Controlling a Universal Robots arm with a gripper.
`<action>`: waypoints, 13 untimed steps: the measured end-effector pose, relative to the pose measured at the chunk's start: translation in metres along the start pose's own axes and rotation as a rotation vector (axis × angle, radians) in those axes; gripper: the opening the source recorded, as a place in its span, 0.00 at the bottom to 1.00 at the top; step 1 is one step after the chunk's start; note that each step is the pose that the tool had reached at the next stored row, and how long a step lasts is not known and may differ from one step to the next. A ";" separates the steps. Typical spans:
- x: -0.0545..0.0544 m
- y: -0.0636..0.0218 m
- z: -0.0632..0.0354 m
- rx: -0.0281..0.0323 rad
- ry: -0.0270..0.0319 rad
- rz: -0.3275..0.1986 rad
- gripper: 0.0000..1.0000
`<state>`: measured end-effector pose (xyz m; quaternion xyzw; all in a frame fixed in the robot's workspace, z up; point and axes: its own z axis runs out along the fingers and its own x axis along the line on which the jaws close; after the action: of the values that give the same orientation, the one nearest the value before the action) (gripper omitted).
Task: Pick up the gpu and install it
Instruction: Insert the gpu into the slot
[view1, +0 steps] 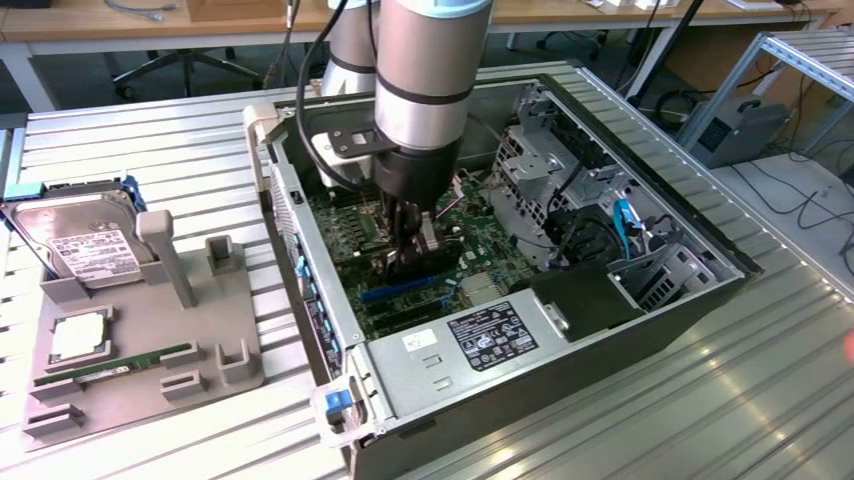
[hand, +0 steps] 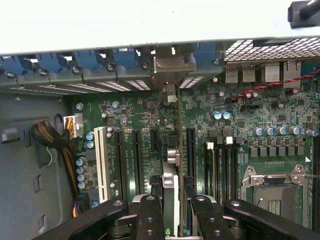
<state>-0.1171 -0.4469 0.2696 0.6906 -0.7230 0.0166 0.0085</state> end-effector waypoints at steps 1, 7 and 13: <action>0.000 0.0000 0.0004 0.0000 0.0001 0.000 0.27; 0.000 0.0003 0.0022 0.0000 0.0000 0.000 0.27; 0.000 0.0017 0.0031 0.0000 0.0000 0.000 0.27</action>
<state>-0.1187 -0.4469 0.2665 0.6906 -0.7230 0.0166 0.0085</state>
